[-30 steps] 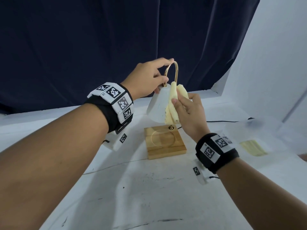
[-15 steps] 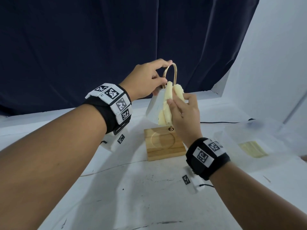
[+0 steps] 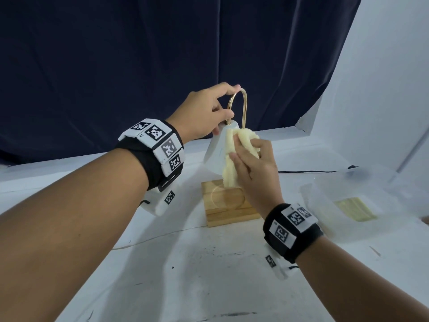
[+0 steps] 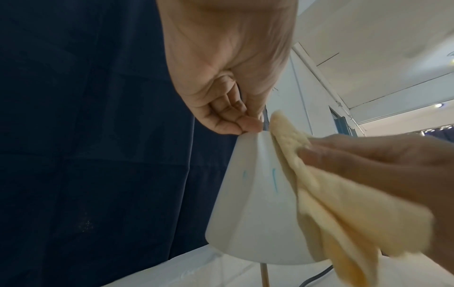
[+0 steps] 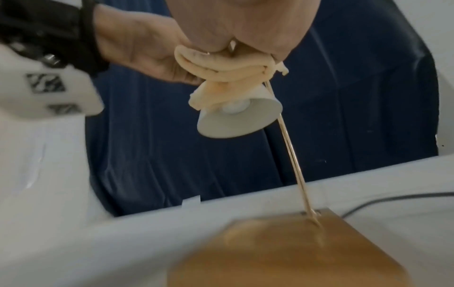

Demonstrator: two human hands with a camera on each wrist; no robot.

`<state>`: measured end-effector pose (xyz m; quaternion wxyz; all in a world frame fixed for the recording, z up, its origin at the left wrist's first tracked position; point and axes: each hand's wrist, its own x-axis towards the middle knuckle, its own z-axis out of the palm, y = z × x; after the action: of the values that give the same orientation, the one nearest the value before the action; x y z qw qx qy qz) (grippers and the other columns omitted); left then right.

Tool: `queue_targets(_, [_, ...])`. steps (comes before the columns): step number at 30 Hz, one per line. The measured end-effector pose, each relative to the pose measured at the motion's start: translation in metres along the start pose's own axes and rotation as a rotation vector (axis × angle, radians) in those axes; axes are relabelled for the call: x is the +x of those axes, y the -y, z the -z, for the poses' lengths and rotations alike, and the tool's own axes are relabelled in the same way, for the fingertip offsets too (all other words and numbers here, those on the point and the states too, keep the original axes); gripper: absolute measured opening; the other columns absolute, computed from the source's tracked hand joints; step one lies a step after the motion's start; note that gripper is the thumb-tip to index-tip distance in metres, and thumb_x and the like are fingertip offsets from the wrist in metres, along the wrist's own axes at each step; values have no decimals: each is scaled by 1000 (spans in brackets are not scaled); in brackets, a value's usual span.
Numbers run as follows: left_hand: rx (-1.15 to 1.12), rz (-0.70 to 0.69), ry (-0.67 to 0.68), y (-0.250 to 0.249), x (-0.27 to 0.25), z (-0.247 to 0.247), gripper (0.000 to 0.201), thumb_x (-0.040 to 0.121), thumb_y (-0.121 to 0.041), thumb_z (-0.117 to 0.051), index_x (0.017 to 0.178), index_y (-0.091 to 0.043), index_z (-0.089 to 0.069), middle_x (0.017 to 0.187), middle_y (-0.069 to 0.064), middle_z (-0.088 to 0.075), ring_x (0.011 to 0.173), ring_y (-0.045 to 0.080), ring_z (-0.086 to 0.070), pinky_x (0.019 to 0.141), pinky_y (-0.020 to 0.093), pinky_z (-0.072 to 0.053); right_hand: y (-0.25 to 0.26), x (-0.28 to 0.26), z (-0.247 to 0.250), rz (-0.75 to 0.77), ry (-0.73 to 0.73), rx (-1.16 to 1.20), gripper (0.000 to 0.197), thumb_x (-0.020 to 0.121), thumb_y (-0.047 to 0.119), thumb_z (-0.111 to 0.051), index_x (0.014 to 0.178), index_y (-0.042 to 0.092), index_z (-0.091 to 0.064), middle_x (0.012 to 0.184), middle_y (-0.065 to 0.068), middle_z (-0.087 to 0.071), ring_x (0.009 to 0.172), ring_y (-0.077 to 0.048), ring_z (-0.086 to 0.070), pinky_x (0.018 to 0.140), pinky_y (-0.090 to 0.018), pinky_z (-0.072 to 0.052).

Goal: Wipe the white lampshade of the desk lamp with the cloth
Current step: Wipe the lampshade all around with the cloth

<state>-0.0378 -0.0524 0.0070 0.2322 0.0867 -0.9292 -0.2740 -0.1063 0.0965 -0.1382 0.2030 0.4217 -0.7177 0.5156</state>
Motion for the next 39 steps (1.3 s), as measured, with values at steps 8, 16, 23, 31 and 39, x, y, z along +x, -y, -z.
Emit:
queue_targets(8, [25, -10, -4, -2, 0, 1, 51, 103, -21, -65, 149, -39, -53, 76, -2, -77, 63, 9, -72, 79, 28, -61, 5, 25, 4, -81, -27, 28, 35, 106, 31, -54, 140, 27, -64, 126, -3, -48, 96, -12, -54, 87, -31, -53])
queue_targets(16, [14, -2, -5, 0, 2, 0, 50, 102, -22, -66, 147, -39, -54, 72, -5, -75, 64, 11, -73, 74, 16, -56, -6, 0, 5, 164, 9, -85, 37, 102, 23, -63, 138, 22, -66, 123, -8, -52, 105, -25, -58, 84, -41, -56])
queue_targets(23, [59, -41, -2, 2, 3, 2, 49, 103, -22, -66, 147, -38, -54, 79, 0, -78, 50, -1, -55, 58, 5, -42, -3, 23, 3, 103, -66, -74, 36, 103, 26, -60, 139, 20, -65, 123, -10, -50, 98, -23, -58, 82, -42, -57])
queue_targets(31, [61, -46, 1, 2, 3, 1, 48, 103, -21, -65, 148, -36, -54, 82, 6, -78, 48, -2, -49, 56, 6, -38, -22, -2, 18, 211, 23, -173, 36, 102, 23, -63, 138, 22, -66, 123, -1, -43, 96, -23, -56, 79, -30, -49])
queue_targets(39, [71, -42, -13, 1, 2, 1, 50, 103, -23, -66, 148, -39, -53, 83, 5, -79, 50, -3, -51, 61, 9, -41, -20, -13, 10, 346, 150, -171, 35, 99, 14, -68, 133, 17, -69, 121, -11, -52, 96, -31, -58, 77, -38, -54])
